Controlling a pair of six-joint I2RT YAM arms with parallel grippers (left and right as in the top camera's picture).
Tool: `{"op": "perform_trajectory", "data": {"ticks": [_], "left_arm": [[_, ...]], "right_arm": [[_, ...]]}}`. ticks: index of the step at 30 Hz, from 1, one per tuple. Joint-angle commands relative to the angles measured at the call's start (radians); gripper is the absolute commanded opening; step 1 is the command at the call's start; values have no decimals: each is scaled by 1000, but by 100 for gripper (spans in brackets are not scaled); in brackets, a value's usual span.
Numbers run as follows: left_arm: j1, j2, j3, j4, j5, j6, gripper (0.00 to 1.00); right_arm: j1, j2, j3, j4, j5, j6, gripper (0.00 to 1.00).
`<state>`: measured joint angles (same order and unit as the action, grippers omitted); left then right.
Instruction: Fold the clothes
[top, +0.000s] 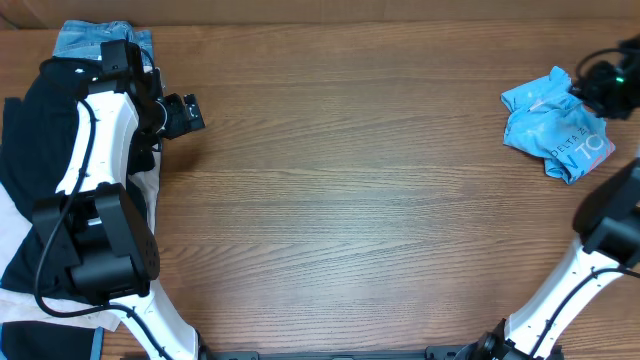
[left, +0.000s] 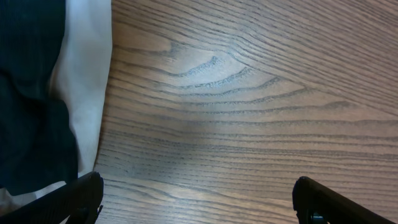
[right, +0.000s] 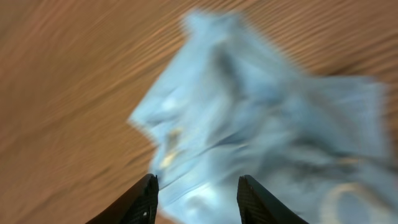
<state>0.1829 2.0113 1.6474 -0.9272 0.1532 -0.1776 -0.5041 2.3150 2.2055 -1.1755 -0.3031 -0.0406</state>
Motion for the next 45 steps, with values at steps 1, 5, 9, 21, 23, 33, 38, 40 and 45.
{"op": "perform_trajectory", "data": {"ticks": [1, 5, 9, 21, 23, 33, 38, 40, 45], "left_arm": [[-8, -20, -3, -1, 4, -10, 100], [-7, -20, -3, 3, 4, -11, 100], [-8, -20, -3, 17, 5, -11, 100], [-8, -20, -3, 27, 0, -10, 100], [-8, -20, -3, 30, -1, -10, 100], [-8, -20, -3, 45, -4, -10, 100], [-8, -20, -3, 45, -3, -10, 100], [-8, -20, -3, 45, -3, -10, 100], [-8, -20, -3, 45, -4, -10, 100]], "right_arm": [[81, -9, 19, -60, -24, -47, 45], [180, -9, 11, -116, -6, -72, 45], [239, -9, 5, -133, -1, -72, 46], [307, -6, -138, -71, 143, -59, 46], [307, -6, -182, -37, 164, -44, 46], [288, -1, -364, 206, 283, -34, 46], [266, 2, -428, 338, 356, -8, 46], [252, 2, -440, 387, 357, -2, 45], [211, 2, -465, 546, 381, 42, 46]]}}
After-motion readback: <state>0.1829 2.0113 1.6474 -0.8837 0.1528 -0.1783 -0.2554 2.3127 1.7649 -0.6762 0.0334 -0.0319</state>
